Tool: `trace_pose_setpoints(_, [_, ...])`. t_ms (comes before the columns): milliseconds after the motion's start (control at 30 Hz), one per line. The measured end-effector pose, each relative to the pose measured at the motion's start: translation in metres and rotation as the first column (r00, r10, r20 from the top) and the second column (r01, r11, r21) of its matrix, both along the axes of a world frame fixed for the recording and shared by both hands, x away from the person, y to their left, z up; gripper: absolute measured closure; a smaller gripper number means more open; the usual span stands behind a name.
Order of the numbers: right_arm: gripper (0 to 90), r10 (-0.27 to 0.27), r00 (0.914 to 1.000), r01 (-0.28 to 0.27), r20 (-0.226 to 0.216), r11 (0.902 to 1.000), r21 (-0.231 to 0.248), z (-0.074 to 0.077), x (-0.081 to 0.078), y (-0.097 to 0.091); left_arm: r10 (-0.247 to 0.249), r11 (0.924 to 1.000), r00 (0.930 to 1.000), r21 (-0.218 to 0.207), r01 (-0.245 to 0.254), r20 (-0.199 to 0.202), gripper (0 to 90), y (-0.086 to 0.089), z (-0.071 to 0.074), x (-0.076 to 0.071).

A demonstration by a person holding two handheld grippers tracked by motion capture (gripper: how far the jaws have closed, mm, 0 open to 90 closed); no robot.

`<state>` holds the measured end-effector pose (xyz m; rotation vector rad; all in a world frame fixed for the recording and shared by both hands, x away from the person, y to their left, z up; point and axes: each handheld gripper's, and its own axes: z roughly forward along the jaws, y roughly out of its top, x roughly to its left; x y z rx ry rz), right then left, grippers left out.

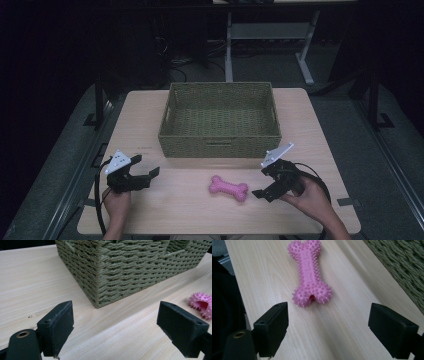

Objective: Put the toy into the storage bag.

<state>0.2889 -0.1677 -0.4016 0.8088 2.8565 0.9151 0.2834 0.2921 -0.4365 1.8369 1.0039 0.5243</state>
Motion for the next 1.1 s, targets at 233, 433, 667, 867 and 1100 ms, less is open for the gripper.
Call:
trace_pose_setpoints(233, [16.2, 0.035, 0.9994, -0.035, -0.003, 0.9991, -0.023, 0.005, 0.005, 0.012, -0.002, 1.0, 1.0, -0.001, 0.002, 0.0, 13.6, 0.0, 0.0, 0.0])
trace_pose_setpoints(433, [16.2, 0.068, 0.9975, -0.068, -0.019, 0.9971, -0.033, 0.005, 0.01, 0.024, -0.004, 1.0, 1.0, -0.007, 0.004, -0.001, 13.6, 0.0, 0.0, 0.0])
trace_pose_setpoints(667, [16.2, 0.109, 0.9938, -0.11, -0.023, 0.9928, -0.048, 0.006, 0.015, 0.042, -0.001, 1.0, 1.0, -0.008, 0.001, 0.002, 13.6, 0.001, 0.0, 0.0])
trace_pose_setpoints(867, [16.2, 0.14, 0.9892, -0.143, -0.042, 0.9873, -0.068, 0.001, 0.018, 0.056, -0.002, 0.9999, 1.0, -0.01, 0.002, 0.001, 13.6, 0.001, 0.0, 0.0])
trace_pose_setpoints(1100, [17.7, 0.161, 0.9849, -0.167, -0.065, 0.9808, -0.102, -0.008, 0.023, 0.071, 0.001, 0.9999, 1.0, -0.012, -0.001, 0.002, 13.6, 0.001, 0.0, 0.0])
